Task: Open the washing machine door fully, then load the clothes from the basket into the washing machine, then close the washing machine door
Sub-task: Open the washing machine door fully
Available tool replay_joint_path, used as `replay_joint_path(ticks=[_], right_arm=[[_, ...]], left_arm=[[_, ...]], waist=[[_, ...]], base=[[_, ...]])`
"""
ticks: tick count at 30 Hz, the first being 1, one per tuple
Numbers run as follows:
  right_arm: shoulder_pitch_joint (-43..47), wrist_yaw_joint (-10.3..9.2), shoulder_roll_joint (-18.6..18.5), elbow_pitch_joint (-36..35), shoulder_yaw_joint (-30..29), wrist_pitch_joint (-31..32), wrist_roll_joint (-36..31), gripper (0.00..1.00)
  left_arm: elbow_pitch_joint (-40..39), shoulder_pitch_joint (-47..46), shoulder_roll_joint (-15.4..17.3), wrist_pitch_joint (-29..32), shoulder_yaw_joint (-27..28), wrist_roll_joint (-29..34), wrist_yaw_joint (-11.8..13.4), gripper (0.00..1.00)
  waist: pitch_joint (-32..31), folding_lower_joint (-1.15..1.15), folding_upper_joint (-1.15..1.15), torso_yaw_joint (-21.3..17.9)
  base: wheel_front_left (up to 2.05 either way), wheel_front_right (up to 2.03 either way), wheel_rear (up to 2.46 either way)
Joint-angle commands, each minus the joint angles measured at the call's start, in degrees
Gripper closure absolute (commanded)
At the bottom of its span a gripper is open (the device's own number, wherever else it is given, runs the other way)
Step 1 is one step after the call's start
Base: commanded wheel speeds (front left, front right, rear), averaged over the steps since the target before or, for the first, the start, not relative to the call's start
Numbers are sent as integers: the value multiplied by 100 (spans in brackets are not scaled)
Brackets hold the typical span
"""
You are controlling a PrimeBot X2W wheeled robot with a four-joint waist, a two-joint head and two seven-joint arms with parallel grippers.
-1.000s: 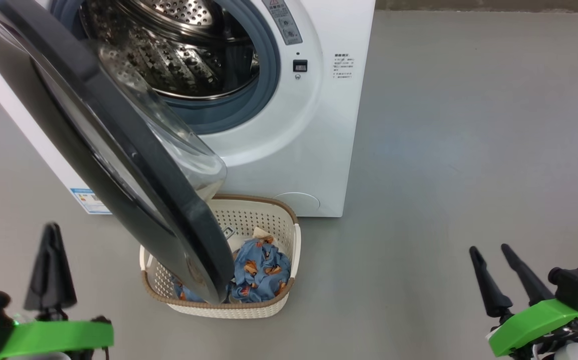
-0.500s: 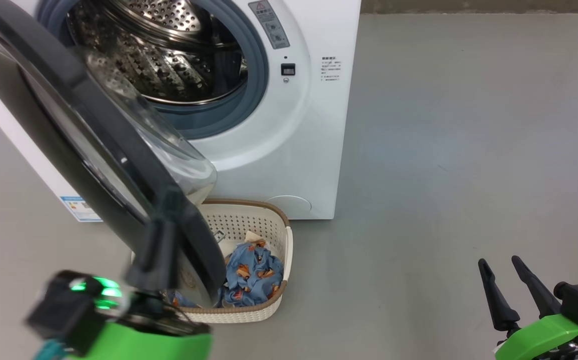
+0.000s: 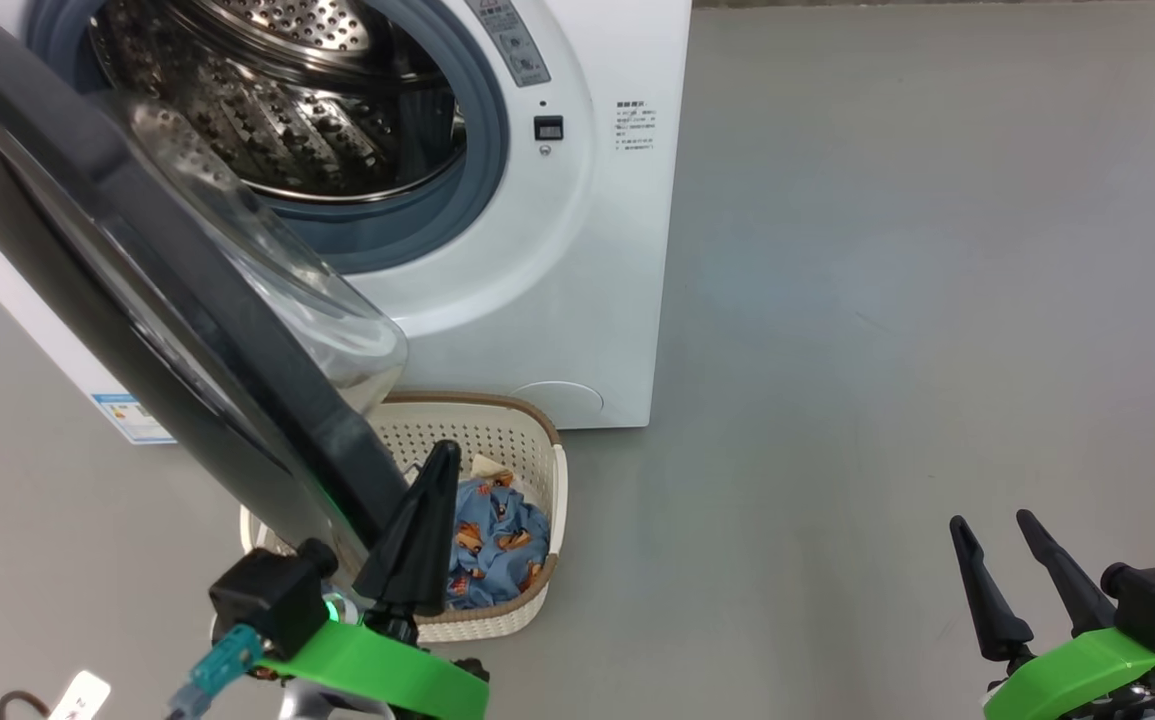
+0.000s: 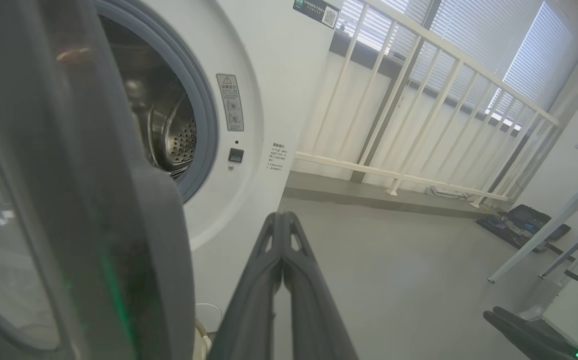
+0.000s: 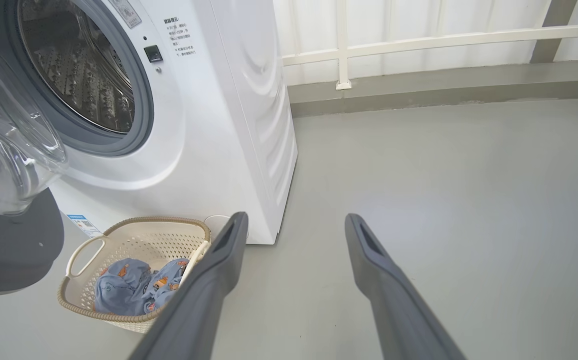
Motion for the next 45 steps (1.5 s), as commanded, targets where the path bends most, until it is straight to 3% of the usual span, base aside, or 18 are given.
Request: replay_joint_path(ticks=[1,11,18,31,45], right_arm=[[0,9,-83,-132,87,-69,-120,0],[-34,9,-99,-146,38,-69,-167,0],[-44,9,-109,-157,17,-69,-191,0],[-30,9,-179,-229,-26,-69,-220,0],[71,9,-217,-270,-62,-69,-247,0]], left_arm=[[-5,-273,27,-82,145,-61,7,100],[1029,-604,26,-387,349,-255,24,100],[1184,-588,28,-463,463,-259,25,100],[1062,-240,83,-494,411,-190,42,100],[719,112,249,-392,410,-140,247,100]], waist=[[11,0,0,-13],[57,0,0,5],[34,0,0,106],[23,0,0,532],[-53,0,0,1073]], base=[[0,0,0],[0,0,0],[0,0,0],[0,0,0],[0,0,0]])
